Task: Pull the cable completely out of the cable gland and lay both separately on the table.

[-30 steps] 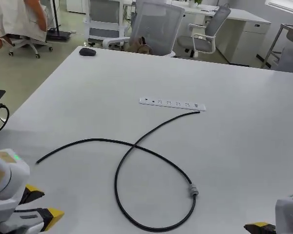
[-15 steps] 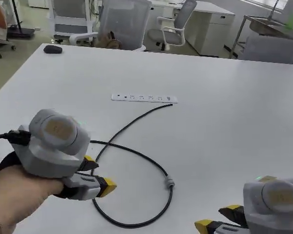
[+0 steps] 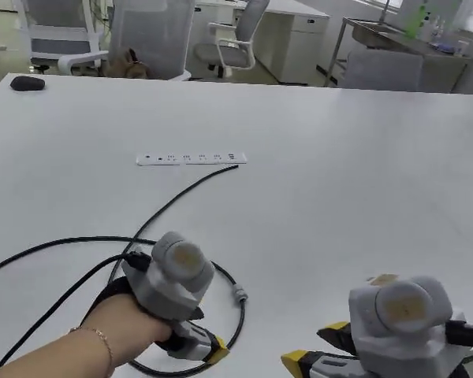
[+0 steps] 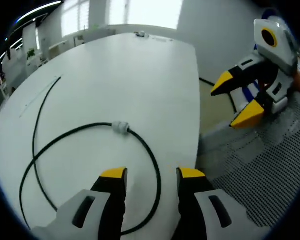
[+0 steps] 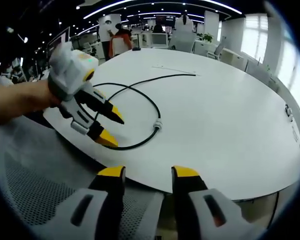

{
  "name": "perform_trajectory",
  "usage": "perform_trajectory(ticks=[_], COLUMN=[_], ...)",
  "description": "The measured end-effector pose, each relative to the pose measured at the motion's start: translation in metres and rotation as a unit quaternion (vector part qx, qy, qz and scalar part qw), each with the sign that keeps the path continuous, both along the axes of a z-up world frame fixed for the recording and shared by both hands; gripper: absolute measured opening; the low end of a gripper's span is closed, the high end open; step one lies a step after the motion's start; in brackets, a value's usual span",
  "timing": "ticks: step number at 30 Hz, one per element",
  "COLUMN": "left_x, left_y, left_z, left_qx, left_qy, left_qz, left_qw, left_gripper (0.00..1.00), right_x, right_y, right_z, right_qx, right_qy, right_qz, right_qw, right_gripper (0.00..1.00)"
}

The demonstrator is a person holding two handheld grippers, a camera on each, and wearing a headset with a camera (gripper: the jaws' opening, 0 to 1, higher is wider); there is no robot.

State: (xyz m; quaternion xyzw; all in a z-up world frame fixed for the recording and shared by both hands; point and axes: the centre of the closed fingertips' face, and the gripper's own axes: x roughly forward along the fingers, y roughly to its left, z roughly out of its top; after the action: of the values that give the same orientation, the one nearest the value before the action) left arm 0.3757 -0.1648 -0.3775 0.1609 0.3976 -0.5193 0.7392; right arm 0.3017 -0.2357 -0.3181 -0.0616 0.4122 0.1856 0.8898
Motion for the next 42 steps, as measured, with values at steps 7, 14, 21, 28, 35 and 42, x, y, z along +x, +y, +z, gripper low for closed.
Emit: perform_trajectory(ticks=[7, 14, 21, 28, 35, 42], left_x=[0.029, 0.048, 0.047, 0.03, -0.002, -0.047], left_y=[-0.025, -0.039, -0.034, -0.018, 0.009, 0.042], left_z=[-0.009, -0.035, -0.032, -0.028, -0.034, -0.038], left_qx=[-0.008, 0.031, 0.068, 0.076, 0.082, 0.074], left_qy=[-0.006, -0.018, -0.113, -0.114, -0.109, -0.07], left_qz=[0.024, 0.059, 0.011, -0.07, -0.164, -0.307], left_qw=[0.9997, 0.9976, 0.9912, 0.9881, 0.9769, 0.9463], left_gripper=[0.34, 0.45, 0.12, 0.12, 0.11, 0.11], right_x=[0.001, 0.0, -0.002, -0.002, -0.001, 0.0], right_y=[0.0, 0.0, 0.001, 0.002, 0.002, 0.001], right_z=[0.0, -0.001, 0.0, 0.002, 0.002, 0.002], right_qx=[-0.001, 0.001, 0.001, 0.004, 0.007, 0.006], right_qy=[0.0, 0.002, 0.002, 0.0, -0.002, -0.004], right_qz=[0.002, 0.001, 0.007, 0.01, 0.013, 0.013], right_qw=[1.0, 1.0, 1.0, 0.9999, 0.9999, 0.9999], right_gripper=[0.38, 0.38, 0.37, 0.36, 0.36, 0.36])
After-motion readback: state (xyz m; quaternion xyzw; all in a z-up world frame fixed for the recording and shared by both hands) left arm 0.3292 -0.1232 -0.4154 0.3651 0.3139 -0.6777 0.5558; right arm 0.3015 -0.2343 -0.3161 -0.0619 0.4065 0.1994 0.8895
